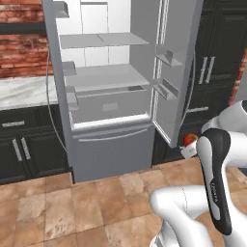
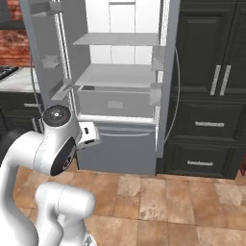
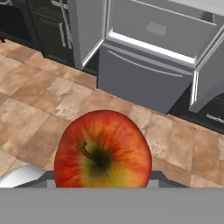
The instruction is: Retrieve the orange and apple from the fridge and place them into the bowl on the dining table.
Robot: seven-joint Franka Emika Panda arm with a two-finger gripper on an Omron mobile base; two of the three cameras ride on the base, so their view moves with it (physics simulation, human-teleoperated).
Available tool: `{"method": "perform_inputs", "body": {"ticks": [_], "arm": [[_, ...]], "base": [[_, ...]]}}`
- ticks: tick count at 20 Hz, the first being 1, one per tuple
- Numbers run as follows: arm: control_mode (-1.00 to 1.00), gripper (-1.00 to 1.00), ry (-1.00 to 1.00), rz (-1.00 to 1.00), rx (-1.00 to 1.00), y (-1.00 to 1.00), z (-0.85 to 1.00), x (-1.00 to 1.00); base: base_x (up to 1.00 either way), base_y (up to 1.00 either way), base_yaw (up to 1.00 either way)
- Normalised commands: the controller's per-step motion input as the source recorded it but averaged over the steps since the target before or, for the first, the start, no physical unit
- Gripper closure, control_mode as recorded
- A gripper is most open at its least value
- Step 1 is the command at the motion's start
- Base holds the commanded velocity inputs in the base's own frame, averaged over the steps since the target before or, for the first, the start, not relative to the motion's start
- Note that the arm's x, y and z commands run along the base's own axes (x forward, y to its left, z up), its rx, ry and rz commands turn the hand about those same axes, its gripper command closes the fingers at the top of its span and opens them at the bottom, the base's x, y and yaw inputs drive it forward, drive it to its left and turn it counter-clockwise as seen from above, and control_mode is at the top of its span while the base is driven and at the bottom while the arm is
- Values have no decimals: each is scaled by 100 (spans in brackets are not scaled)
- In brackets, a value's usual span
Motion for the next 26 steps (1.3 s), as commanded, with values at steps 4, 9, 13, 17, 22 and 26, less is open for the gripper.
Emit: {"method": "perform_inputs", "body": {"ticks": [4, 9, 13, 17, 22, 26], "arm": [[100, 100, 0, 0, 0, 0, 0, 0], [100, 100, 0, 0, 0, 0, 0, 0], [100, 100, 0, 0, 0, 0, 0, 0], [100, 100, 0, 0, 0, 0, 0, 0], [100, 100, 0, 0, 0, 0, 0, 0], [100, 100, 0, 0, 0, 0, 0, 0]], "base": [[-100, 19, 6], [-100, 24, 6], [-100, 21, 6], [-100, 19, 6], [-100, 17, 5], [-100, 10, 5]]}}
